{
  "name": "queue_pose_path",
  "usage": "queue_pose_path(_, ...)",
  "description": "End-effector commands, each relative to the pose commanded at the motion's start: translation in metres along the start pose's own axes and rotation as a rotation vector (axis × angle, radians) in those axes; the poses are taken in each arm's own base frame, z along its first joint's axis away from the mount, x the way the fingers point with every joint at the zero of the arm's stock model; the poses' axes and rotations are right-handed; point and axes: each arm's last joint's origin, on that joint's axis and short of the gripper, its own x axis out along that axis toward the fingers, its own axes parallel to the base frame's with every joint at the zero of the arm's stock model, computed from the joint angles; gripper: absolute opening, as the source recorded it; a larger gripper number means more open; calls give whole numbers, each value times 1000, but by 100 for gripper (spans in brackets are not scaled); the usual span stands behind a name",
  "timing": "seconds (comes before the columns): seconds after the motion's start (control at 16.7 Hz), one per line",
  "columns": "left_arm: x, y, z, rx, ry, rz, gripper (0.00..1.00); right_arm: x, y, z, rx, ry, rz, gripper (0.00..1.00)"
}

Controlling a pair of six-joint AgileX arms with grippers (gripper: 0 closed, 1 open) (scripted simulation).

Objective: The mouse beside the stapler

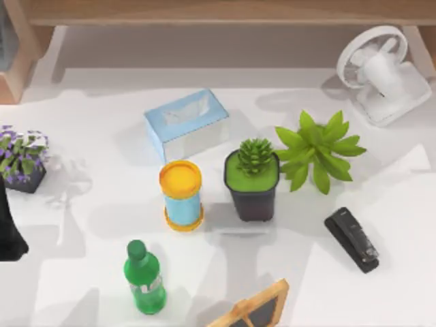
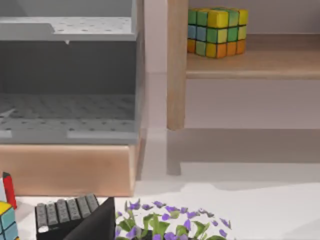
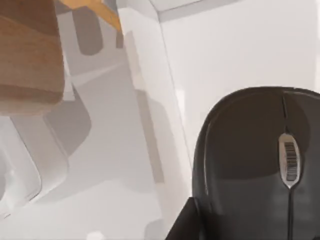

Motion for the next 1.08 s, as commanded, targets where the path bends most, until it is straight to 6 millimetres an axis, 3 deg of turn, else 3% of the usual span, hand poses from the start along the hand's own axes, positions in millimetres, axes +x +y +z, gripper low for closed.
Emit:
queue_pose_path(0.48,0,0,0,0,0,0,100,1,56,-42,-58,64,50,0)
queue_pose_path(0.78,0,0,0,0,0,0,100,-14,85,-67,-144,7,49,0)
queue_pose_path(0.9,0,0,0,0,0,0,100,-18,98,-84,-176,-3,41,0)
queue_pose_path(1.08,0,0,0,0,0,0,100,-3,107,-122,-188,76,0,0)
